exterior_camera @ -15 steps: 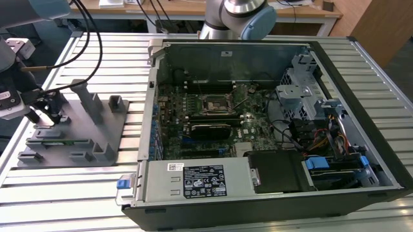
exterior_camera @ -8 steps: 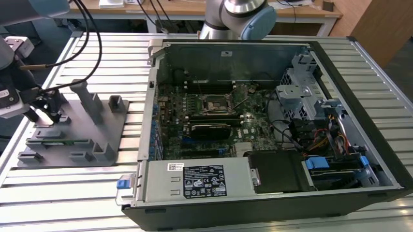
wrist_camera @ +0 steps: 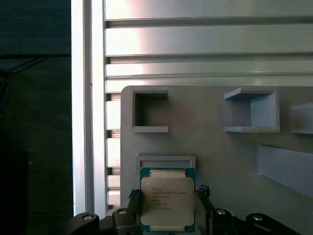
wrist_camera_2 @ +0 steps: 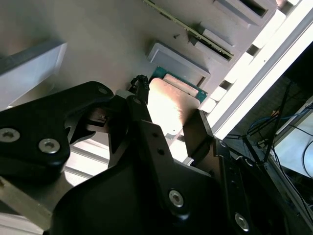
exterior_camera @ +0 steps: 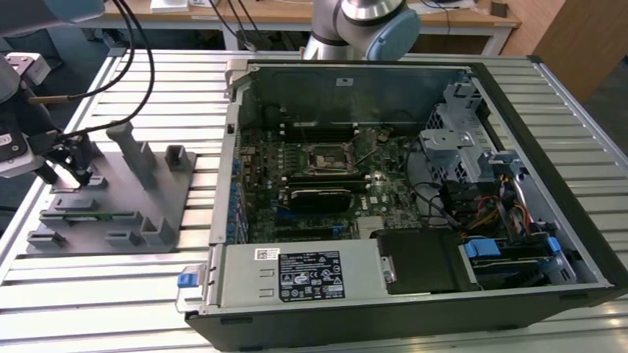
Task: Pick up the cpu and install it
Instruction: 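Pick up the cpu and move it towards the insertion slot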
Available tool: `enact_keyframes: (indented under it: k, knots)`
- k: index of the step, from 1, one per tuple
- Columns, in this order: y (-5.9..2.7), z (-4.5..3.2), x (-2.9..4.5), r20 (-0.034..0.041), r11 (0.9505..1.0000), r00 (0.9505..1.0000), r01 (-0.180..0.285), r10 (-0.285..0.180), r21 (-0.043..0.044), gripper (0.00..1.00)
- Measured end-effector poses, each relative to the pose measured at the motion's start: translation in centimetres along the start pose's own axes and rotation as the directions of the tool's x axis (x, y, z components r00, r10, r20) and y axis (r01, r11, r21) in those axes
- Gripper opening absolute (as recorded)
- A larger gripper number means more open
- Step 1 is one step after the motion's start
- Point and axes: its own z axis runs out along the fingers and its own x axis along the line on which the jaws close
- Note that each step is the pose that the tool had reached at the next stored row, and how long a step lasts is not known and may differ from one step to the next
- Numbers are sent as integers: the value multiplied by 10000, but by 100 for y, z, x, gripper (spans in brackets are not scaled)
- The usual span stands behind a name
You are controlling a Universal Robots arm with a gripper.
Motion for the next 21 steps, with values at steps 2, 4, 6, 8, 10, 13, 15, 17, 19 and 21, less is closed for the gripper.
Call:
enact_keyframes:
  k: [2,4,6,8,10,13,15,17,19,21]
  knots:
    - [2,-9,0,-1,10000,10000,0,0,1,53]
    - [3,-18,0,-2,10000,10000,0,0,1,53]
    - [6,-24,0,1,10000,10000,0,0,0,53]
    - [8,-32,1,0,10000,10000,-1,1,0,53]
    - [10,-42,1,-1,10000,10000,-1,1,1,53]
    - [14,-55,1,-1,10000,10000,-1,1,1,53]
    - [17,-63,1,0,10000,10000,0,0,1,53]
    - [19,-72,1,-1,10000,10000,0,0,0,53]
    - [22,-80,2,-1,10000,10000,0,0,1,53]
    - [25,-90,2,-1,10000,10000,0,0,1,53]
